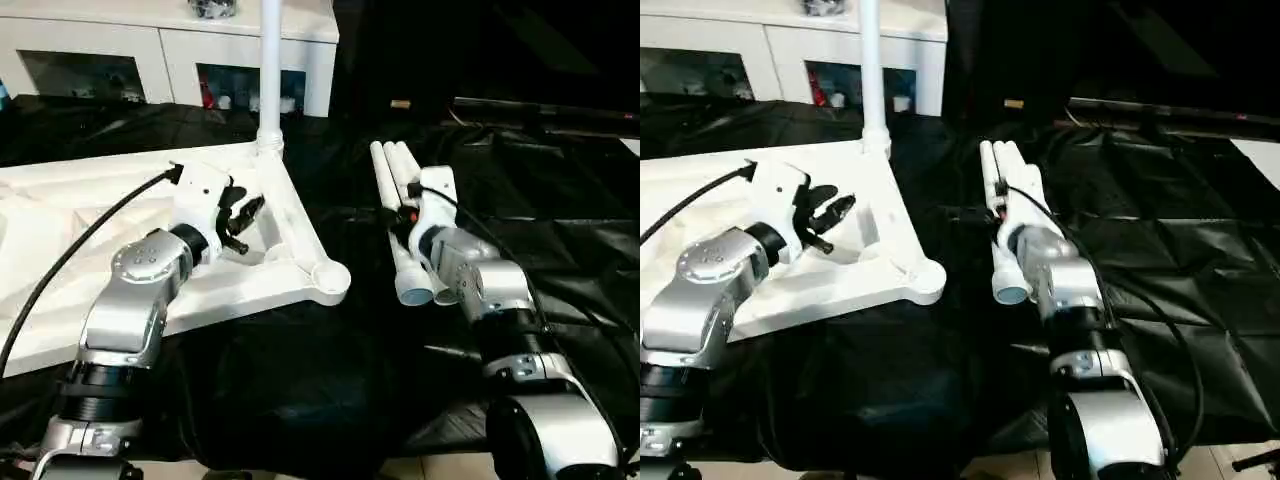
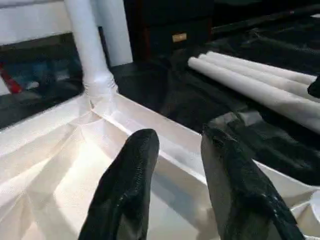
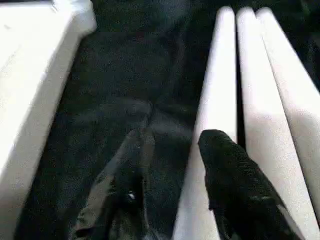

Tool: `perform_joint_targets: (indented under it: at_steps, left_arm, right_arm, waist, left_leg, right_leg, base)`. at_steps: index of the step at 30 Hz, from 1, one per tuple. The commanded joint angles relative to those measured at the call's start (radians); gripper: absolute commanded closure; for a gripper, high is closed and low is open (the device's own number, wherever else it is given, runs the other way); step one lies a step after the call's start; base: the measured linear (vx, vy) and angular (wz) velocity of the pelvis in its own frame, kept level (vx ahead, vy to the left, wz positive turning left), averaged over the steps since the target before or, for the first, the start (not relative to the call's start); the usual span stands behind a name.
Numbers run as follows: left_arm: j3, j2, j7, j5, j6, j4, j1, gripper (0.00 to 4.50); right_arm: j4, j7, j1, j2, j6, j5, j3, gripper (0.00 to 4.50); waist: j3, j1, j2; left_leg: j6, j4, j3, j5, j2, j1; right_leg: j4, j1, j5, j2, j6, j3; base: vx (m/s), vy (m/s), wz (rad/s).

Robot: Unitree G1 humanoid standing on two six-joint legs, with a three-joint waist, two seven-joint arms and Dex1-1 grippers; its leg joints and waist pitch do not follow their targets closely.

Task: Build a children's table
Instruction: Rotate table base, then pick table leg

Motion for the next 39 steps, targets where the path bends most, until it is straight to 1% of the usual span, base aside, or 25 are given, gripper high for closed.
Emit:
perform_joint_targets:
  at_steps: [1,2,3,4,5,9,10,11,13,14,15,17,18,19,20,23,24,25,27,28,29,31,32,38,39]
  left_arm:
    - [-0.053,0.005,-0.051,-0.023,0.039,-0.05,0.025,2.41]
    - [-0.061,0.007,-0.06,-0.026,0.041,-0.057,0.03,2.23]
    - [-0.07,0.012,-0.068,-0.024,0.04,-0.062,0.034,2.23]
    - [-0.081,0.018,-0.079,-0.022,0.039,-0.068,0.04,2.05]
    - [-0.093,0.025,-0.094,-0.025,0.04,-0.078,0.047,2.02]
    - [-0.124,0.047,-0.149,-0.043,0.06,-0.119,0.073,1.75]
    - [-0.135,0.056,-0.17,-0.047,0.07,-0.133,0.08,1.59]
    - [-0.138,0.059,-0.176,-0.046,0.073,-0.137,0.08,1.59]
    - [-0.137,0.06,-0.176,-0.048,0.077,-0.141,0.082,1.52]
    - [-0.137,0.059,-0.175,-0.048,0.079,-0.14,0.079,1.43]
    - [-0.14,0.06,-0.175,-0.048,0.079,-0.138,0.077,1.43]
    - [-0.146,0.063,-0.175,-0.044,0.077,-0.136,0.074,1.22]
    - [-0.153,0.067,-0.162,-0.025,0.061,-0.13,0.072,1.12]
    - [-0.153,0.069,-0.16,-0.022,0.061,-0.13,0.072,1.06]
    - [-0.154,0.071,-0.158,-0.019,0.059,-0.13,0.072,0.97]
    - [-0.154,0.078,-0.156,-0.009,0.056,-0.122,0.07,0.68]
    - [-0.156,0.08,-0.159,-0.009,0.057,-0.122,0.07,0.68]
    - [-0.16,0.083,-0.165,-0.009,0.062,-0.124,0.07,0.68]
    - [-0.163,0.085,-0.169,-0.011,0.065,-0.126,0.071,0.68]
    - [-0.164,0.087,-0.17,-0.011,0.065,-0.129,0.072,0.68]
    - [-0.165,0.088,-0.17,-0.012,0.066,-0.13,0.072,0.68]
    - [-0.171,0.095,-0.178,-0.011,0.068,-0.133,0.074,0.68]
    - [-0.172,0.097,-0.182,-0.01,0.068,-0.134,0.075,0.68]
    - [-0.179,0.103,-0.199,-0.02,0.076,-0.145,0.08,0.68]
    - [-0.18,0.103,-0.203,-0.024,0.079,-0.148,0.08,0.64]
  right_arm:
    - [-0.03,-0.021,-0.003,-0.014,0.039,0.004,-0.013,2.44]
    - [-0.029,-0.023,-0.005,-0.016,0.046,0.004,-0.012,2.32]
    - [-0.027,-0.026,-0.007,-0.016,0.05,0.004,-0.011,2.32]
    - [-0.024,-0.028,-0.01,-0.017,0.054,0.003,-0.012,2.19]
    - [-0.02,-0.03,-0.014,-0.018,0.061,0.002,-0.01,2.12]
    - [0.019,-0.035,-0.033,-0.023,0.061,-0.001,-0.006,1.87]
    - [0.047,-0.036,-0.048,-0.025,0.055,-0.004,-0.005,1.7]
    - [0.062,-0.038,-0.056,-0.027,0.052,-0.005,-0.005,1.7]
    - [0.081,-0.039,-0.067,-0.028,0.047,-0.006,-0.005,1.56]
    - [0.096,-0.043,-0.077,-0.03,0.042,-0.008,-0.007,1.46]
    - [0.107,-0.046,-0.085,-0.031,0.04,-0.008,-0.008,1.46]
    - [0.122,-0.048,-0.097,-0.032,0.038,-0.009,-0.009,1.24]
    - [0.143,-0.068,-0.114,-0.036,0.062,-0.024,0.003,1.15]
    - [0.165,-0.07,-0.128,-0.037,0.067,-0.031,0.009,1.1]
    - [0.179,-0.07,-0.137,-0.038,0.072,-0.033,0.012,1.08]
    - [0.239,-0.075,-0.175,-0.038,0.115,-0.028,0.006,1.06]
    - [0.254,-0.074,-0.183,-0.038,0.123,-0.024,0.001,1.06]
    - [0.283,-0.068,-0.198,-0.039,0.131,-0.021,0.0,1.06]
    - [0.302,-0.065,-0.207,-0.04,0.14,-0.022,0.004,1.06]
    - [0.313,-0.057,-0.212,-0.039,0.148,-0.018,0.002,1.06]
    - [0.319,-0.053,-0.215,-0.038,0.151,-0.014,0.0,1.06]
    - [0.36,-0.05,-0.23,-0.035,0.158,0.001,-0.016,1.06]
    - [0.377,-0.049,-0.237,-0.035,0.167,0.004,-0.021,1.06]
    - [0.427,-0.049,-0.26,-0.037,0.198,0.029,-0.049,1.06]
    - [0.437,-0.043,-0.264,-0.038,0.206,0.033,-0.052,1.23]
  waist:
    - [-0.077,0.003,0.027]
    - [-0.077,0.002,0.024]
    - [-0.077,0.003,0.024]
    - [-0.075,0.003,0.024]
    - [-0.075,0.003,0.019]
    - [-0.074,0.003,0.021]
    - [-0.073,0.002,0.014]
    - [-0.072,0.001,0.015]
    - [-0.071,0.0,0.014]
    - [-0.072,0.0,0.018]
    - [-0.072,-0.001,0.017]
    - [-0.073,-0.002,0.018]
    - [-0.073,-0.002,0.014]
    - [-0.075,-0.003,0.015]
    - [-0.074,-0.003,0.013]
    - [-0.073,-0.005,0.013]
    - [-0.073,-0.004,0.013]
    - [-0.075,-0.005,0.011]
    - [-0.074,-0.004,0.013]
    - [-0.075,-0.004,0.01]
    - [-0.075,-0.002,0.011]
    - [-0.075,-0.002,0.011]
    - [-0.074,-0.003,0.008]
    - [-0.076,-0.001,0.01]
    - [-0.076,-0.002,0.006]
  left_leg:
    - [-0.06,-0.063,-0.018,-0.228,0.029,0.021]
    - [-0.059,-0.063,-0.018,-0.228,0.03,0.02]
    - [-0.058,-0.063,-0.018,-0.227,0.029,0.021]
    - [-0.057,-0.063,-0.017,-0.23,0.029,0.02]
    - [-0.057,-0.064,-0.016,-0.237,0.03,0.021]
    - [-0.062,-0.065,-0.018,-0.24,0.031,0.022]
    - [-0.06,-0.064,-0.016,-0.236,0.03,0.021]
    - [-0.059,-0.064,-0.015,-0.238,0.03,0.022]
    - [-0.061,-0.064,-0.015,-0.242,0.03,0.021]
    - [-0.061,-0.063,-0.015,-0.239,0.029,0.022]
    - [-0.062,-0.063,-0.015,-0.237,0.029,0.021]
    - [-0.063,-0.063,-0.015,-0.229,0.029,0.02]
    - [-0.063,-0.063,-0.015,-0.222,0.029,0.02]
    - [-0.063,-0.063,-0.016,-0.219,0.029,0.019]
    - [-0.062,-0.062,-0.015,-0.217,0.029,0.02]
    - [-0.058,-0.062,-0.015,-0.216,0.028,0.018]
    - [-0.058,-0.062,-0.015,-0.214,0.029,0.018]
    - [-0.059,-0.061,-0.014,-0.213,0.029,0.019]
    - [-0.058,-0.061,-0.014,-0.205,0.029,0.018]
    - [-0.058,-0.06,-0.013,-0.202,0.029,0.017]
    - [-0.056,-0.06,-0.013,-0.199,0.029,0.018]
    - [-0.056,-0.06,-0.014,-0.202,0.03,0.018]
    - [-0.056,-0.06,-0.013,-0.209,0.03,0.018]
    - [-0.056,-0.06,-0.013,-0.192,0.03,0.018]
    - [-0.055,-0.059,-0.013,-0.192,0.03,0.017]
  right_leg:
    - [-0.072,0.043,-0.132,-0.065,-0.159,0.043]
    - [-0.071,0.043,-0.133,-0.066,-0.16,0.043]
    - [-0.072,0.042,-0.134,-0.066,-0.16,0.043]
    - [-0.073,0.042,-0.138,-0.066,-0.16,0.043]
    - [-0.075,0.041,-0.149,-0.066,-0.157,0.044]
    - [-0.074,0.04,-0.17,-0.068,-0.152,0.043]
    - [-0.074,0.039,-0.19,-0.068,-0.149,0.043]
    - [-0.076,0.037,-0.196,-0.068,-0.147,0.044]
    - [-0.077,0.037,-0.203,-0.068,-0.142,0.044]
    - [-0.077,0.038,-0.199,-0.068,-0.141,0.045]
    - [-0.076,0.038,-0.195,-0.067,-0.142,0.045]
    - [-0.074,0.039,-0.176,-0.066,-0.144,0.044]
    - [-0.073,0.04,-0.167,-0.065,-0.145,0.043]
    - [-0.07,0.041,-0.162,-0.065,-0.148,0.043]
    - [-0.071,0.04,-0.163,-0.066,-0.15,0.043]
    - [-0.071,0.041,-0.169,-0.066,-0.151,0.043]
    - [-0.071,0.042,-0.167,-0.067,-0.148,0.043]
    - [-0.07,0.041,-0.163,-0.067,-0.15,0.043]
    - [-0.068,0.041,-0.149,-0.067,-0.154,0.043]
    - [-0.068,0.042,-0.144,-0.067,-0.156,0.043]
    - [-0.067,0.042,-0.138,-0.067,-0.158,0.043]
    - [-0.067,0.042,-0.144,-0.069,-0.16,0.043]
    - [-0.069,0.041,-0.157,-0.069,-0.159,0.043]
    - [-0.065,0.042,-0.14,-0.069,-0.162,0.042]
    - [-0.065,0.042,-0.138,-0.069,-0.163,0.042]
  base:
    - [0.0,0.0,0.0]
    - [0.0,0.0,0.0]
    - [0.0,0.0,0.0]
    - [0.0,0.0,0.0]
    - [0.0,0.0,0.0]
    - [0.0,0.0,0.0]
    - [0.0,0.0,0.0]
    - [0.0,0.0,0.0]
    - [0.0,0.0,0.0]
    - [0.0,0.0,0.0]
    - [0.0,0.0,0.0]
    - [0.0,0.0,0.0]
    - [0.0,0.0,0.0]
    - [0.0,0.0,0.0]
    - [0.0,0.0,0.0]
    - [0.0,0.0,0.0]
    - [0.0,0.0,0.0]
    - [0.0,0.0,0.0]
    - [0.0,0.0,0.0]
    - [0.0,0.0,0.0]
    - [0.0,0.0,0.0]
    - [0.0,0.0,0.0]
    - [0.0,0.0,0.0]
    - [0.0,0.0,0.0]
    - [0.0,0.0,0.0]
